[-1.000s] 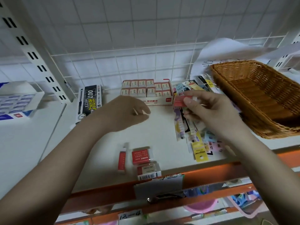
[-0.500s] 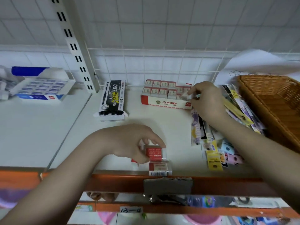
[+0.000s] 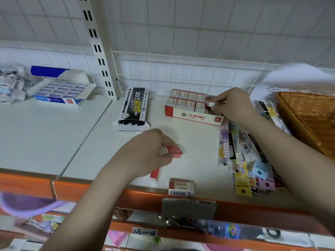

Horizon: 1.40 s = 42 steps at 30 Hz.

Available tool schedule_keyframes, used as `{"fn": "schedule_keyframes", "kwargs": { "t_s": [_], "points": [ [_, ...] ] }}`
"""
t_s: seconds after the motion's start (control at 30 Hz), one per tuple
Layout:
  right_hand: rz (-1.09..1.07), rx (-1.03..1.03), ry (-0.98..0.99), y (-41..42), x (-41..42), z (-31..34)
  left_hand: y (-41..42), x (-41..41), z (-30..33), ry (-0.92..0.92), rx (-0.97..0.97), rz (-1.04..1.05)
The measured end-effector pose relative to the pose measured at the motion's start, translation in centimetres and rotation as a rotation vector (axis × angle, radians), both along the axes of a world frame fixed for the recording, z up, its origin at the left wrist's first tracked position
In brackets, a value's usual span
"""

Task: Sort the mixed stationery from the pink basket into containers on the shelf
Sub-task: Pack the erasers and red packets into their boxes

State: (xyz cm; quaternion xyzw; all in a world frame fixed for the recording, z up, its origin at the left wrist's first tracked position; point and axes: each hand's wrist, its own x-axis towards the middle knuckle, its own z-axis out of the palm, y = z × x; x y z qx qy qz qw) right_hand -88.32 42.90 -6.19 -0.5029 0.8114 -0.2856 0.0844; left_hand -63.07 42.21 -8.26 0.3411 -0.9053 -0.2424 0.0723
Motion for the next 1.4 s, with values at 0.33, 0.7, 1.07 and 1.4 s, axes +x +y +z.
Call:
{"fn": "schedule_keyframes", "kwargs": {
  "t_s": [0.33, 0.7, 1.07, 1.4],
  "points": [
    [-0.092, 0.053, 0.186, -3.2, -1.1, -2.0, -0.3, 1.0, -1.1, 0.333, -0.003, 0.212],
    [0.715, 0.306, 0.146, 5.8, 8.1, 1.1, -4.1, 1.0, 0.5, 0.384, 0.020, 0.369],
    [0.822, 0.422, 0.044, 9.4, 9.5, -1.3, -6.9, -2.7, 3.0, 0.372, 0.154, 0.151],
    [0.485, 0.255, -0.102, 13.2, 6.9, -0.9, -8.0, -9.9, 3.1, 0.380, 0.110, -0.031]
  ]
}}
